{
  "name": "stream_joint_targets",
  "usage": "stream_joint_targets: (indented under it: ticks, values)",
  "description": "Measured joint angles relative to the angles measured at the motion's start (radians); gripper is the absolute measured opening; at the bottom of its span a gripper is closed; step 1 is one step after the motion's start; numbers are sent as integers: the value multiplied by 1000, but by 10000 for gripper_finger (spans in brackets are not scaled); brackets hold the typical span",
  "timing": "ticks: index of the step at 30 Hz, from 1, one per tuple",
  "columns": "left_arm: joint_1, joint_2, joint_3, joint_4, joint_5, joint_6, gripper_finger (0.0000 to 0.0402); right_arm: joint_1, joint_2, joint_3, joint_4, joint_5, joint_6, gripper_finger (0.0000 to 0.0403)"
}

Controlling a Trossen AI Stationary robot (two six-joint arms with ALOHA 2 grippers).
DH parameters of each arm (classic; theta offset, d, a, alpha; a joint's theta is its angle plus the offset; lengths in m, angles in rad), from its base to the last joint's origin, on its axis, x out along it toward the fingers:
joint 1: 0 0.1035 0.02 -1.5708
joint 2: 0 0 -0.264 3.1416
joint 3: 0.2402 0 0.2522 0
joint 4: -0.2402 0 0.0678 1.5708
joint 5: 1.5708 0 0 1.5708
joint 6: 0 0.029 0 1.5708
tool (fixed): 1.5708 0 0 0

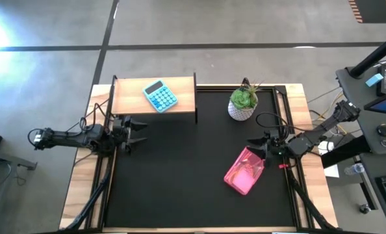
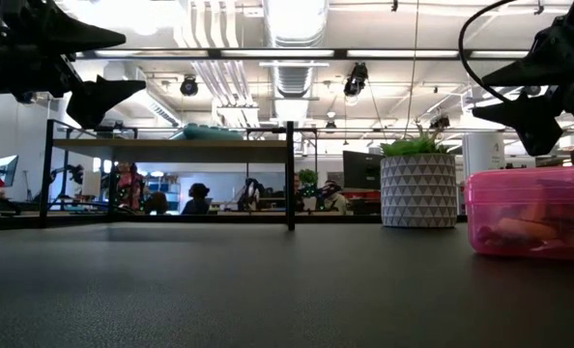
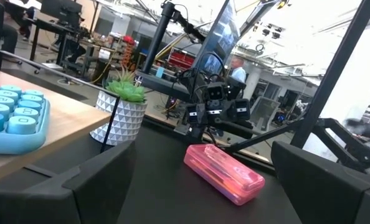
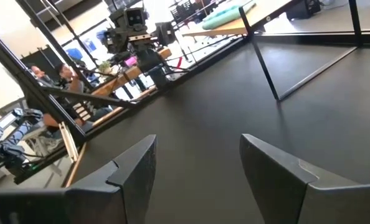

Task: Pack school essentials
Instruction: Return to Home Position

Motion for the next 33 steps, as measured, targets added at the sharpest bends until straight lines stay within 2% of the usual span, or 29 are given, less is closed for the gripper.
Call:
stream_joint_targets:
  ticks: [5, 18, 24, 33]
  values:
    - [0, 0, 0, 0, 0, 0, 357, 0, -21, 0, -7, 0, 0, 219]
    - [1, -38, -1, -1, 0, 0, 357, -30, -245, -1, -4, 1, 0, 219]
    - [29, -76, -16, 0, 1, 0, 357, -155, -315, -1, -4, 1, 0, 219]
    - [105, -66, -18, -3, 1, 0, 357, -439, -368, -1, -5, 2, 0, 219]
